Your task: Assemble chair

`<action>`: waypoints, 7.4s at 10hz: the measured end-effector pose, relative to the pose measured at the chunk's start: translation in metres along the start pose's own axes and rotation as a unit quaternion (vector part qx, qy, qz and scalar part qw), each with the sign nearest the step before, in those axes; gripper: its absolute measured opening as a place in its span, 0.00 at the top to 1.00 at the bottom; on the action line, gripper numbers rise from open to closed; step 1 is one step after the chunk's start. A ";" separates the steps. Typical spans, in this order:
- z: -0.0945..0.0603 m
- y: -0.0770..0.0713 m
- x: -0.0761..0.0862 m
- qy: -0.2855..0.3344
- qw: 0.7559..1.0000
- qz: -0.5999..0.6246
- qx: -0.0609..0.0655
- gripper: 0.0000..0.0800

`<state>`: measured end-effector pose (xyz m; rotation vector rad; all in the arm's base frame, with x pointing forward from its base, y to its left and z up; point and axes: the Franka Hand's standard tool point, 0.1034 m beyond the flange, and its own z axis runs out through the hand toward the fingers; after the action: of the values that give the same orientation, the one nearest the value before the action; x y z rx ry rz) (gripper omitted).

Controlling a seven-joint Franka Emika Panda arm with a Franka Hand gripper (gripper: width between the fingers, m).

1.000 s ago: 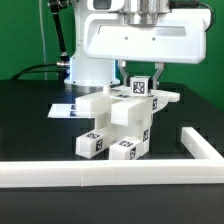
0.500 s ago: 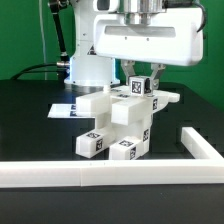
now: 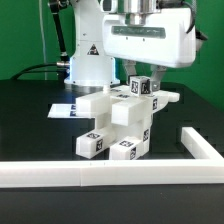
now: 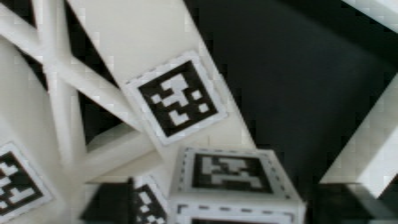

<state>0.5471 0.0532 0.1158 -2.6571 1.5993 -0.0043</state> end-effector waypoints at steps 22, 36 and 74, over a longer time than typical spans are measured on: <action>-0.002 -0.001 0.002 0.012 0.799 -0.601 -0.013 0.64; -0.002 -0.002 0.006 0.016 0.984 -0.176 0.003 0.64; 0.001 -0.004 0.007 0.027 0.855 -0.519 -0.006 0.64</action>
Offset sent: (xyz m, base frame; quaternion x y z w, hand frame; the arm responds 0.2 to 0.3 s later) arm 0.0007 0.0089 0.0013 0.0203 -0.0074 -0.2160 0.9762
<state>0.5542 0.0496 0.1148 -3.1453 -0.0100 -0.1010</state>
